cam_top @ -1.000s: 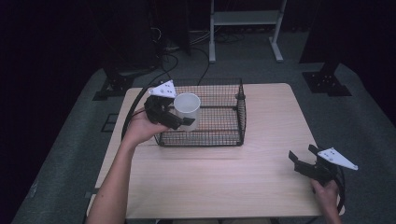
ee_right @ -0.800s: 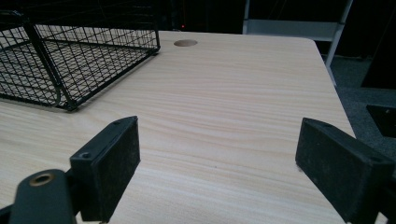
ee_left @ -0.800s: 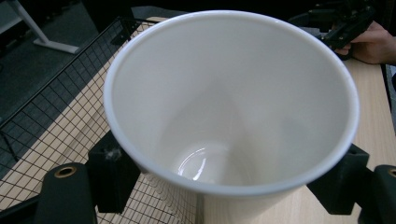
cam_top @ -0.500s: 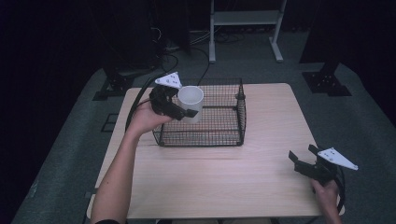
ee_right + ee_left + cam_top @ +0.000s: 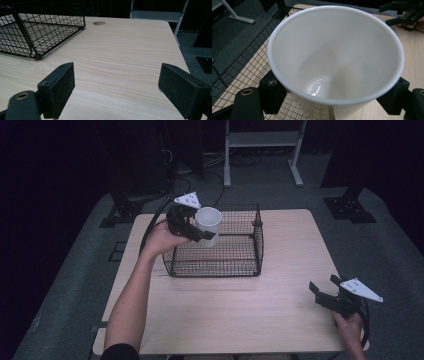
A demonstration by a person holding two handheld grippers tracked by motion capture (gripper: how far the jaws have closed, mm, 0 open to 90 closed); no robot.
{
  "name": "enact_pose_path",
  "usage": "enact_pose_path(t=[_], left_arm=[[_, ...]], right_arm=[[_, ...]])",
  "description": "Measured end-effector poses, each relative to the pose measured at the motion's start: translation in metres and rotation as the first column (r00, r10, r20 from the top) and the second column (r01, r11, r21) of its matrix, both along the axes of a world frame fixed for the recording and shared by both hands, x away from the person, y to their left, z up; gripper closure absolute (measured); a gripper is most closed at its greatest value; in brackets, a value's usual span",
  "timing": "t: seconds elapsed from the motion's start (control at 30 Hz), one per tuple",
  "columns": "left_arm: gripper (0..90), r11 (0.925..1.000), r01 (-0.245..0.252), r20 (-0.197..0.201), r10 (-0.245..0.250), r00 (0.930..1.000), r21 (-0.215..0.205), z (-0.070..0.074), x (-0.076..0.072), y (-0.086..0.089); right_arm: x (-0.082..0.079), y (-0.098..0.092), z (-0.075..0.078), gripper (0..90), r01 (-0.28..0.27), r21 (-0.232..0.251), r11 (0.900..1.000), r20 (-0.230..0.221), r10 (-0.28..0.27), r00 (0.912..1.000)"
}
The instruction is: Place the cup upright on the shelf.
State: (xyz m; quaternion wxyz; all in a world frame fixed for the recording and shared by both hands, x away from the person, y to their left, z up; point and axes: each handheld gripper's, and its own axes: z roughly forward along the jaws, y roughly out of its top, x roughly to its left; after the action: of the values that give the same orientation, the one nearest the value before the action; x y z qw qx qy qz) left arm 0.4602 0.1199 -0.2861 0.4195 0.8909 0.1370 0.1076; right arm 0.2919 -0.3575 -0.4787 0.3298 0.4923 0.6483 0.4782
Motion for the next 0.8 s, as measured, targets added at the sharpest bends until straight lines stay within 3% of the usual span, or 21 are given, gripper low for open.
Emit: enact_pose_path(t=[0.37, 0.8], left_arm=[[21.7, 1.0, 0.007, -0.03, -0.006, 0.9995, 0.006, -0.016, 0.021, -0.015], [21.7, 0.9997, -0.013, -0.056, 0.015, 0.9983, 0.022, -0.032, 0.039, -0.021]], right_arm=[[0.0, 0.0, 0.0, 13.0, 0.0, 0.004, 1.0, 0.0, 0.0, 1.0], [0.0, 0.0, 0.0, 13.0, -0.002, 0.006, 1.0, 0.0, 0.002, 1.0]])
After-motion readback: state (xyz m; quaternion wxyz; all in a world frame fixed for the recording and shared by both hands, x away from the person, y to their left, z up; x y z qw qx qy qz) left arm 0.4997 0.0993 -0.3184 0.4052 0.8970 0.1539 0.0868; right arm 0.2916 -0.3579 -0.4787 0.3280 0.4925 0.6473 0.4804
